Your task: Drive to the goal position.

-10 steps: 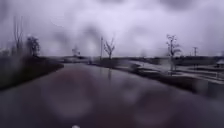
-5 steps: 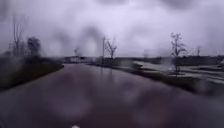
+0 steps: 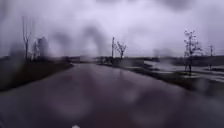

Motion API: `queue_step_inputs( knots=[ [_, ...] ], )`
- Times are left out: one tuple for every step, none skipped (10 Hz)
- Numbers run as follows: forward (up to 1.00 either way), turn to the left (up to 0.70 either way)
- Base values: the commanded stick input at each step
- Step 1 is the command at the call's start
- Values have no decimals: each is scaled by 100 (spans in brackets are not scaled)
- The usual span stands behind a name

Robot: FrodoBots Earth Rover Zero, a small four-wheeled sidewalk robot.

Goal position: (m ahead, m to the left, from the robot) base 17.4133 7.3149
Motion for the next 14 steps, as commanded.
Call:
queue_step_inputs(
  knots=[
    [70, 0],
    [70, 0],
    [70, 11],
    [70, 23],
    [70, 30],
    [70, 28],
    [70, 7],
    [70, 0],
    [70, 0],
    [70, 0],
    [70, 0],
    [70, 0],
    [70, 0],
    [70, 0]
  ],
)
